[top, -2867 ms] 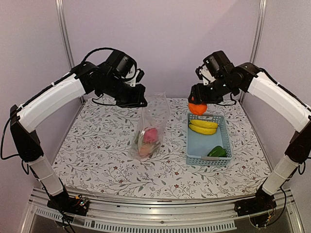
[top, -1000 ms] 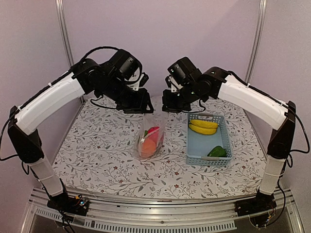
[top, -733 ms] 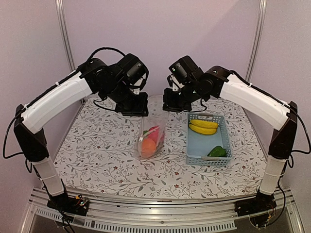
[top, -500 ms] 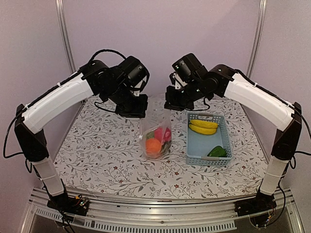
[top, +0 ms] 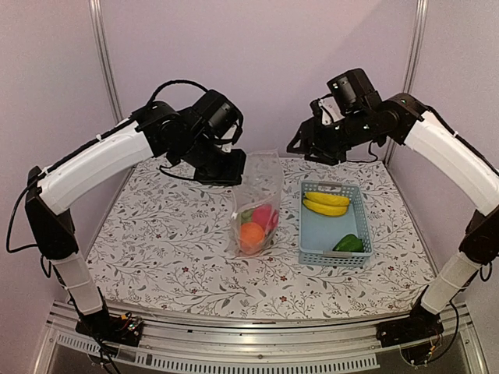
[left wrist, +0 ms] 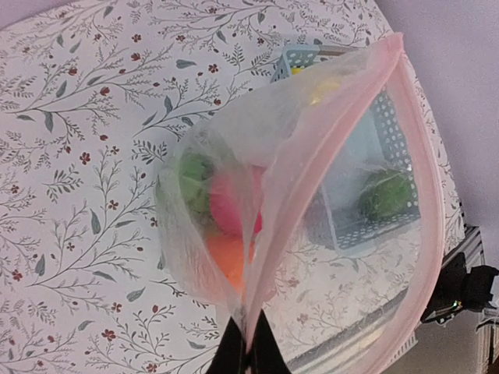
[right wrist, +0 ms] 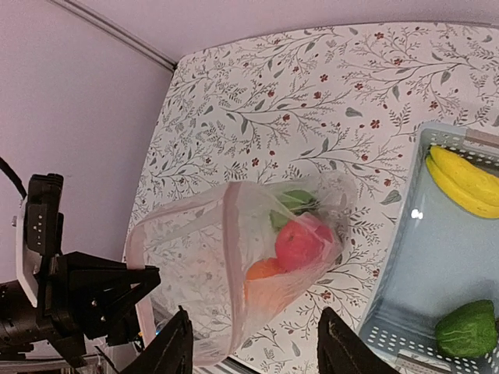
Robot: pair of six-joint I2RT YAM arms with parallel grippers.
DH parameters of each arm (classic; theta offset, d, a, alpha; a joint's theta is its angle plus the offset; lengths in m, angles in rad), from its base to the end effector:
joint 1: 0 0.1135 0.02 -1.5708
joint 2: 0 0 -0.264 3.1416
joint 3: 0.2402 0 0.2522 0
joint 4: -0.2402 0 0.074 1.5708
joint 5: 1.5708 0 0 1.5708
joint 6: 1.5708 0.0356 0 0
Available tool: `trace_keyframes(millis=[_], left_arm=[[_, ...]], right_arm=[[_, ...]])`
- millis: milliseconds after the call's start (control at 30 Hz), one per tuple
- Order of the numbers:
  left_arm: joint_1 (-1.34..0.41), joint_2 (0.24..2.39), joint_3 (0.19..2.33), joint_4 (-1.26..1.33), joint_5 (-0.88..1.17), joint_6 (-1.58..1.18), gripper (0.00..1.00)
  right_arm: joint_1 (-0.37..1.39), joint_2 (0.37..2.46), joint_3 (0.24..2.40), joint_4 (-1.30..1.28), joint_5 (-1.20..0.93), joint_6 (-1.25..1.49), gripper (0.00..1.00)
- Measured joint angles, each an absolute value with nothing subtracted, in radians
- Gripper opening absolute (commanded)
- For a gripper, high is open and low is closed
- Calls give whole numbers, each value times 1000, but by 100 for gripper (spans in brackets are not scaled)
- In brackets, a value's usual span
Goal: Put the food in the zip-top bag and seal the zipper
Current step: Adjust the zipper food storage bag at the center of the board, then adjust the fake fruit in the bin.
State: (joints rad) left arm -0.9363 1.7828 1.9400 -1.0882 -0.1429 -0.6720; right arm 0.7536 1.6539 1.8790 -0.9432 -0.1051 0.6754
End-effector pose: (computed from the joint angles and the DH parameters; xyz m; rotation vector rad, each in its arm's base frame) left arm 0.2254 -0.2977 0.3816 0.2768 2.5420 -0.4830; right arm 0.2524 0.2420 0.4178 -0.1534 2.4329 0.8221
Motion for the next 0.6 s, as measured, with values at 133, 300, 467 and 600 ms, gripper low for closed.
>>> trace_keyframes(millis=[133, 300, 467, 600], left_arm=[[-933, 1783, 1940, -1073, -135, -654, 0], [-931, 1783, 1940, -1058, -118, -638, 0], [-925, 1782, 1940, -1058, -111, -627, 0], [-916, 1782, 1939, -1058, -106, -614, 0]], right_arm=[[625, 1515, 1755, -912, -86, 655, 52], [512, 1494, 1600, -871, -50, 629, 48], [474, 1574, 1509, -843, -6, 591, 43], [463, 1655, 1502, -826, 45, 545, 40]])
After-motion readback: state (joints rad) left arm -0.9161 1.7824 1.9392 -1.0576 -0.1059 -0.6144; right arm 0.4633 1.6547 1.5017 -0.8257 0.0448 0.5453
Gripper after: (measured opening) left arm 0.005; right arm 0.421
